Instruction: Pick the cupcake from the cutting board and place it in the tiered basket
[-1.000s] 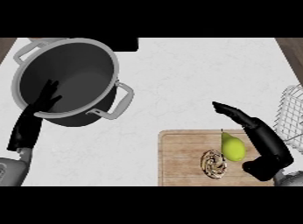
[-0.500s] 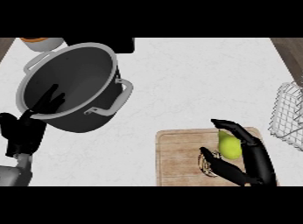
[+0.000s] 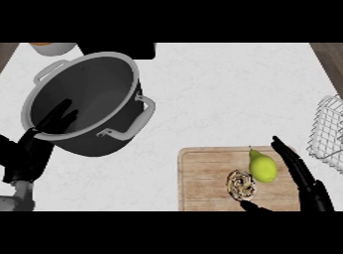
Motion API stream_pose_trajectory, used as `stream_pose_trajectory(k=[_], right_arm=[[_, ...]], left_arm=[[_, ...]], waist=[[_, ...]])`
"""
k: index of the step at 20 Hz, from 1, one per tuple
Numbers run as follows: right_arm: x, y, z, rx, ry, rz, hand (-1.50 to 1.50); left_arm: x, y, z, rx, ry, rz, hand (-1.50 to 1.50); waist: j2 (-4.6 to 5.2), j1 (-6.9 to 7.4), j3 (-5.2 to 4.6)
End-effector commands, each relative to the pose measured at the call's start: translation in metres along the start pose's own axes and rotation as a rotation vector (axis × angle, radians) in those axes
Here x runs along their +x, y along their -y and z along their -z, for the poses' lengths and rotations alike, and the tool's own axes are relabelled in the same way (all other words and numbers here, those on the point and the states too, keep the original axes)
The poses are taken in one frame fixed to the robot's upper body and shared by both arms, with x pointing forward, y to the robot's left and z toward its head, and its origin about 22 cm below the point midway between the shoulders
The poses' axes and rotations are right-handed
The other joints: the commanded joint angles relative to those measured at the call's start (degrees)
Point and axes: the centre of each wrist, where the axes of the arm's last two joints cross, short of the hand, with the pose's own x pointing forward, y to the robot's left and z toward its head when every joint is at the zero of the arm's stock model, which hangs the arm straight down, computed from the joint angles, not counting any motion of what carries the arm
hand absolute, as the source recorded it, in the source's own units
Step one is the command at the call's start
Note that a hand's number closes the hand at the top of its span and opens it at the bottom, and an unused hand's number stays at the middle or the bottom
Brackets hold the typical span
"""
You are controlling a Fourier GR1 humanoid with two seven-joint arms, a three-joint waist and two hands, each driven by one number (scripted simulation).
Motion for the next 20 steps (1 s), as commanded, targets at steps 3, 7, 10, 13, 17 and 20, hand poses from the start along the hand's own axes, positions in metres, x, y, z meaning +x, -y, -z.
stream_pose_trajectory(k=[3,7,10,13,17,20], right_arm=[[0.004,0.035,-0.015,0.263,-0.086,-0.411,-1.50],[0.030,0.038,-0.033,0.512,-0.207,-0.522,-1.50],[0.073,0.035,-0.032,0.547,-0.247,-0.539,-1.50],[0.106,0.023,-0.023,0.511,-0.276,-0.549,-1.50],[0.129,0.002,-0.010,0.459,-0.318,-0.554,-1.50],[0.109,-0.042,-0.003,0.485,-0.367,-0.568,-1.50]], left_arm=[[0.002,0.001,0.002,-0.007,-0.009,0.009,0.00],[0.010,-0.004,-0.001,-0.021,-0.009,0.009,0.00],[0.004,-0.002,-0.003,-0.032,-0.015,-0.008,0.00],[0.010,-0.002,0.011,-0.027,-0.021,0.001,0.00],[-0.002,0.008,-0.007,-0.029,-0.027,-0.007,0.00],[0.002,-0.006,0.004,-0.020,-0.017,-0.002,0.00]], waist=[[0.45,0.14,-0.39],[0.37,1.21,-0.40],[0.48,1.67,-0.19],[0.70,1.62,0.01],[0.52,1.59,0.16],[0.55,1.26,0.21]])
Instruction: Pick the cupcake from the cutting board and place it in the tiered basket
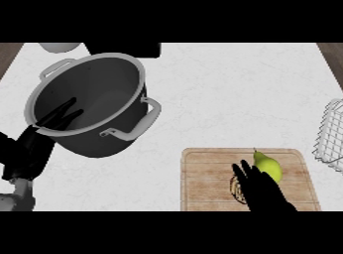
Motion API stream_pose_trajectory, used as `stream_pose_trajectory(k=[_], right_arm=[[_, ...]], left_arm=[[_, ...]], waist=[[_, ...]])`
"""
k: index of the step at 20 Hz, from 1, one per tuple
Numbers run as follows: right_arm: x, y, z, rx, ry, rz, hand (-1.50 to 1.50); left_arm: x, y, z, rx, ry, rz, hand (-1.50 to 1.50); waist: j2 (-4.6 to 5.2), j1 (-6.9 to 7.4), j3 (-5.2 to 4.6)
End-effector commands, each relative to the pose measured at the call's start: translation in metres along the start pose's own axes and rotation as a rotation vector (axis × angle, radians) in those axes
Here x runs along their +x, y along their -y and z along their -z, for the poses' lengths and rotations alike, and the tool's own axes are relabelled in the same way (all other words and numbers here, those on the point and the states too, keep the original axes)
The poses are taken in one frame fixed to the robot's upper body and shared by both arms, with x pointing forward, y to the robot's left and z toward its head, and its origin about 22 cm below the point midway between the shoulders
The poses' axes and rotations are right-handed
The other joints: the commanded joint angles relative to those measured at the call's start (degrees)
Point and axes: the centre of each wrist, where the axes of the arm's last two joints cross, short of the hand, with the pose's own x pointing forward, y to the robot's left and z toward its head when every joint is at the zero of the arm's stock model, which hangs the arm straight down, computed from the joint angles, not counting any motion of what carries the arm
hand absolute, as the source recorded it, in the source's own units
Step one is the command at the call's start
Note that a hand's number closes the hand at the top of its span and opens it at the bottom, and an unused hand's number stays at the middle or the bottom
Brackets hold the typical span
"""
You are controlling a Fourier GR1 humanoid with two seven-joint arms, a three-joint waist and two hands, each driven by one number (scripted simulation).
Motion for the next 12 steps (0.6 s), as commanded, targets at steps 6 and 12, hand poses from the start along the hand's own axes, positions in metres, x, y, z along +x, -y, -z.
stream_pose_trajectory(k=[6,12], right_arm=[[-0.009,-0.042,0.034,0.032,-0.124,-0.048,-1.50],[-0.025,-0.079,0.043,-0.030,-0.120,-0.074,-1.50]], left_arm=[[-0.003,0.011,-0.003,0.010,-0.043,-0.002,0.00],[-0.019,0.009,-0.012,0.015,-0.016,0.003,0.00]], waist=[[0.12,-0.44,0.03],[0.10,-0.47,0.04]])
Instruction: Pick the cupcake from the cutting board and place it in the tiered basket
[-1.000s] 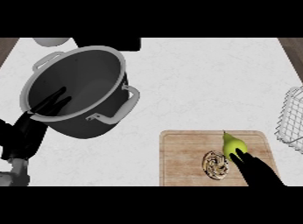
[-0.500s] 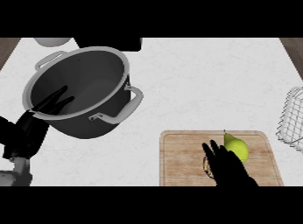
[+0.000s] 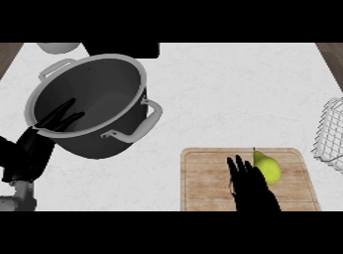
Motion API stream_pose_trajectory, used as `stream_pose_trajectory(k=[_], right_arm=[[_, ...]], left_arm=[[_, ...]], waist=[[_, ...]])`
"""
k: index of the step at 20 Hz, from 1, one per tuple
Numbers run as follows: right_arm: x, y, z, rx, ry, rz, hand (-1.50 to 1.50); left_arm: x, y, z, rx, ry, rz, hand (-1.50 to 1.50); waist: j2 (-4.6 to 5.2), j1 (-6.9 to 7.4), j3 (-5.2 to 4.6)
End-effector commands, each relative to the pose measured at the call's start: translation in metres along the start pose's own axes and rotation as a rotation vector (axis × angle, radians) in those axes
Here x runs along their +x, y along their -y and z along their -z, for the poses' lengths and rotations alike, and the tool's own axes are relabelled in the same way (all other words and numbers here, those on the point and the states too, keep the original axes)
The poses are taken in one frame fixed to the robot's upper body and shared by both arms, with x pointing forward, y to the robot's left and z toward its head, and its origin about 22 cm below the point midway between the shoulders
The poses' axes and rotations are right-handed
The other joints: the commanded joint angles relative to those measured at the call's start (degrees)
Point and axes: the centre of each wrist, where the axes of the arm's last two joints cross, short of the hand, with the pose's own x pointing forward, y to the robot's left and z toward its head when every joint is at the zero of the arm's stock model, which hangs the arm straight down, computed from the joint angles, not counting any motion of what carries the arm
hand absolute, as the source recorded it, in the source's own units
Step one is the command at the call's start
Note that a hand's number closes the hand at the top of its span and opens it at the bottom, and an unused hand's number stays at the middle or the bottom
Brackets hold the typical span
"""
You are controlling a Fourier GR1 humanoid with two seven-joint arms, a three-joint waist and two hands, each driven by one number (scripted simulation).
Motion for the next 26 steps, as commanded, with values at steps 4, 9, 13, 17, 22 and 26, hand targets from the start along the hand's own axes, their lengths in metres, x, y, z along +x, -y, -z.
stream_pose_trajectory(k=[4,9,13,17,22,26], right_arm=[[-0.015,-0.002,0.021,-0.095,-0.016,-0.016,-1.50],[-0.023,-0.022,0.037,-0.078,-0.021,-0.074,-1.50],[-0.021,-0.001,0.039,0.052,-0.040,-0.083,1.50],[-0.032,-0.030,0.056,0.116,-0.017,-0.112,1.50],[-0.026,-0.029,0.045,0.078,0.022,-0.213,1.50],[-0.140,0.008,0.039,0.012,-0.067,-0.231,1.50]], left_arm=[[-0.005,-0.001,-0.001,-0.009,-0.061,0.000,0.00],[-0.003,-0.001,0.006,-0.008,-0.042,-0.004,0.00],[-0.003,-0.001,0.002,-0.016,-0.048,0.000,0.00],[-0.007,0.018,0.004,0.006,-0.052,-0.012,0.00],[-0.007,-0.025,-0.013,-0.021,-0.041,0.005,0.00],[-0.007,-0.013,-0.012,0.014,-0.043,-0.011,0.00]], waist=[[0.20,-0.11,-0.15],[0.25,-0.07,-0.15],[0.26,0.01,-0.17],[0.37,0.18,-0.14],[0.19,0.31,-0.16],[0.04,-1.63,-0.03]])
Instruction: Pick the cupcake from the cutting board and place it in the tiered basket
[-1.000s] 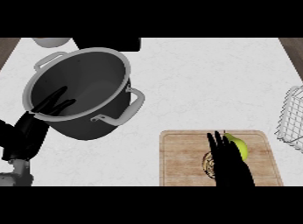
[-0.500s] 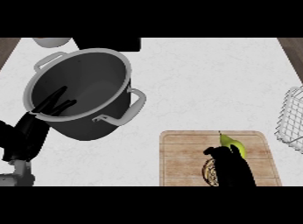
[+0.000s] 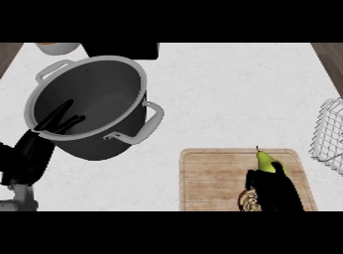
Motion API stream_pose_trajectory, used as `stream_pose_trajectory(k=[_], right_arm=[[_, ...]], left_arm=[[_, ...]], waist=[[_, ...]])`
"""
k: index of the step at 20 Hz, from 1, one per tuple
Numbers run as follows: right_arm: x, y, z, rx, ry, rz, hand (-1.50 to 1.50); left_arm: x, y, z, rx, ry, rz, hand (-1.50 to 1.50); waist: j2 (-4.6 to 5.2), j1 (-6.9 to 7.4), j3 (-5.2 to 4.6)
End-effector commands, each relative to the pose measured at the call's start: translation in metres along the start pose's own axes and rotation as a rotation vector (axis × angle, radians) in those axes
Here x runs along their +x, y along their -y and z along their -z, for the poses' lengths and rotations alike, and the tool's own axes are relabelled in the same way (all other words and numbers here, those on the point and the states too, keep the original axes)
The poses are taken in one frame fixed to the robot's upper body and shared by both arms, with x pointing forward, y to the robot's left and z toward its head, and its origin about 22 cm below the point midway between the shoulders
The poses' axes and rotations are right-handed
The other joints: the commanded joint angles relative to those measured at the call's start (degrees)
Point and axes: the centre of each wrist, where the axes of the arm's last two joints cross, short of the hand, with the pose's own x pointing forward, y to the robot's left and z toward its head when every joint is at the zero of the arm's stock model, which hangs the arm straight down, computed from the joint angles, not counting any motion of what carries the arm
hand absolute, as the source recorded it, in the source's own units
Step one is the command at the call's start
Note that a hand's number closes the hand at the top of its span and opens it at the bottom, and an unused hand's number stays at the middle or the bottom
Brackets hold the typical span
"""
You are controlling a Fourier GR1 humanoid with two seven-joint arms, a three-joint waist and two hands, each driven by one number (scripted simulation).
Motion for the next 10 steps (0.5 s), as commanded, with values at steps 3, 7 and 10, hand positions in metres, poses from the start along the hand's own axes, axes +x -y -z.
stream_pose_trajectory(k=[3,7,10], right_arm=[[-0.145,0.008,-0.010,0.034,-0.231,-0.103,1.50],[-0.212,0.046,-0.013,-0.093,-0.311,-0.094,1.50],[-0.253,0.072,-0.018,-0.242,-0.301,-0.069,1.50]], left_arm=[[-0.007,-0.017,-0.009,0.080,-0.043,0.007,0.00],[-0.013,-0.021,-0.017,0.098,-0.057,-0.010,0.00],[-0.016,-0.023,-0.022,0.113,-0.074,-0.011,0.00]], waist=[[0.81,-5.12,0.91],[0.28,-6.45,0.95],[-0.07,-6.52,1.04]])
